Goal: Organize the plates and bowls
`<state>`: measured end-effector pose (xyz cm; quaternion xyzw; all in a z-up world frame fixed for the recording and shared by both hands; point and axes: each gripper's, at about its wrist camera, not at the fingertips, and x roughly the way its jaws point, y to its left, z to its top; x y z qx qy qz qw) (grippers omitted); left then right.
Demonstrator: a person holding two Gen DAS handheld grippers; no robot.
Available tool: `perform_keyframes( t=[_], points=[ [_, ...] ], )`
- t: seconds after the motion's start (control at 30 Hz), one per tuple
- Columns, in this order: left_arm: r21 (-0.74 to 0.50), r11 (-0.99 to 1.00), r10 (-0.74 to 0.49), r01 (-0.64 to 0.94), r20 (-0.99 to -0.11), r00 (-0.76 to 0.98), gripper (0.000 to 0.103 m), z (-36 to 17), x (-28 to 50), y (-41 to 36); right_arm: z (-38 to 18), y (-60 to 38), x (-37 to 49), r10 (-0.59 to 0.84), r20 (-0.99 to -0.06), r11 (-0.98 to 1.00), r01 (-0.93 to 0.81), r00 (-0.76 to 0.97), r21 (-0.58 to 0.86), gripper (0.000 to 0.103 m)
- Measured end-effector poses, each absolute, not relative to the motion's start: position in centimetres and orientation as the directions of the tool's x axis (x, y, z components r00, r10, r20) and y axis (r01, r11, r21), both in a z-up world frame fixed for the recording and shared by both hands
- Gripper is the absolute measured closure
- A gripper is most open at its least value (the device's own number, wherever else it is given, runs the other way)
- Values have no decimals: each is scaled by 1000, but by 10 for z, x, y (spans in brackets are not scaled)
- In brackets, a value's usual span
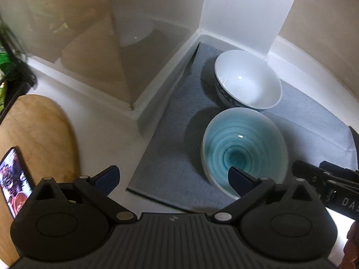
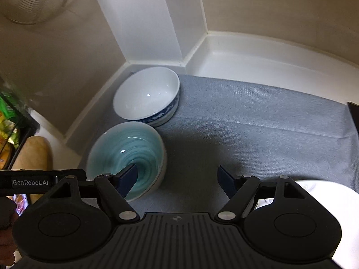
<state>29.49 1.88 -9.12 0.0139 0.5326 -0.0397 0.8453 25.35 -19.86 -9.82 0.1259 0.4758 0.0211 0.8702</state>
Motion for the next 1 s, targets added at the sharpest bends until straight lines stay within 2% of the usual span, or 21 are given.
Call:
perform_keyframes(
  t=[0.57,0.77,0.83,0.9,0.93,0.97,1.0],
  points=[
    [-3,999,-19,49,-947,320,0,-143,340,4,-146,-190,300,199,-877,972,30,438,235,24],
    [19,999,3,46,-943,331,0,-148,344,1,-153,-190,307,199,-868,974,3,454,225,24],
    [20,998,-2,63,-941,338,1,-147,341,-1,-153,-187,308,193,-865,978,-26,463,205,43],
    [39,996,5,83,-925,380,13,-142,334,-6,-149,-182,303,244,-846,970,-101,474,223,85],
    [51,995,11,88,-913,408,18,-138,329,-7,-148,-180,303,275,-842,961,-114,465,252,89],
    [56,994,10,93,-902,431,30,-134,325,-7,-148,-178,303,270,-844,963,-111,464,247,89],
    [47,994,-4,101,-892,452,50,-130,320,-7,-147,-176,303,262,-844,965,-113,468,237,90]
  ],
)
